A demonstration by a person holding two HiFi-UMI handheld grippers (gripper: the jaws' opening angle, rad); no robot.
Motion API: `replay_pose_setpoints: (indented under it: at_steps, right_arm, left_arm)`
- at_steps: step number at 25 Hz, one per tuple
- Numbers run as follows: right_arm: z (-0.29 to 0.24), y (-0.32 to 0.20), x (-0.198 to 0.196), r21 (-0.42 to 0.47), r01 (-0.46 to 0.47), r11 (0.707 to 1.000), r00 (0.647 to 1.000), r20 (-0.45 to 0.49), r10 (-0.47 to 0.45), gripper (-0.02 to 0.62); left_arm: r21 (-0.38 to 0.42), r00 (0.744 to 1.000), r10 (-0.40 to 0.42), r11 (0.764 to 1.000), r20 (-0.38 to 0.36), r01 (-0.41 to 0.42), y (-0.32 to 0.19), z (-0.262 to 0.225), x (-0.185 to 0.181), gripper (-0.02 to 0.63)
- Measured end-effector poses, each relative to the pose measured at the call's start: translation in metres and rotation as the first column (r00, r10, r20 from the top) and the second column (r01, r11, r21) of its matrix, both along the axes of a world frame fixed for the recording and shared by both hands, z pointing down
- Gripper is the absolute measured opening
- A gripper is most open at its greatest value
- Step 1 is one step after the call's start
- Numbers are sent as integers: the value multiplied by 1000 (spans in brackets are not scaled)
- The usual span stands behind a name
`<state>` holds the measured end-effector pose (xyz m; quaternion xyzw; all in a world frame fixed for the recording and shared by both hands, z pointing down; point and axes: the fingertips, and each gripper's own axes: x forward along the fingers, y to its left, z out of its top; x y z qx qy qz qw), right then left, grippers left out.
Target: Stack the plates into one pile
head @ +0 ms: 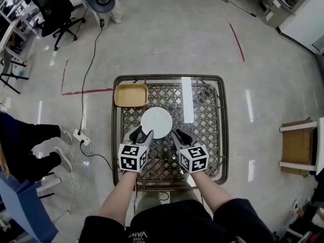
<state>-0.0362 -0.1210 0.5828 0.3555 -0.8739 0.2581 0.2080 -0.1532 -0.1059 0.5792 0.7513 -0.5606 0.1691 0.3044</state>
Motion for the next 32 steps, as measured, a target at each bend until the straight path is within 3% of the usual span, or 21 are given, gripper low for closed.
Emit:
replay_pose_setpoints:
  at_steps: [4, 9, 20, 26, 32]
  right_arm:
    - [-28, 13, 3, 64, -18, 998, 1000, 9, 18, 13]
    - [-71, 37, 5, 139, -37, 990, 998, 51, 30, 5]
    - [-134, 106, 19, 239, -93, 967, 992, 106, 69, 3]
    - [-151, 137, 25, 267, -124, 956, 988, 117, 96, 3]
    - [-164, 160, 35, 305, -151, 940, 986, 111, 123, 2]
  left_arm:
    - [75, 1000, 27, 997, 12, -28, 15, -28, -3, 128]
    - [152, 998, 53, 987, 31, -58, 44, -61, -3, 40]
    - [297, 988, 148, 942, 46, -155, 117, -127, -3, 21]
    - [334, 971, 200, 913, 133, -234, 150, -147, -9, 21]
    - [361, 969, 206, 901, 134, -241, 174, -163, -17, 21]
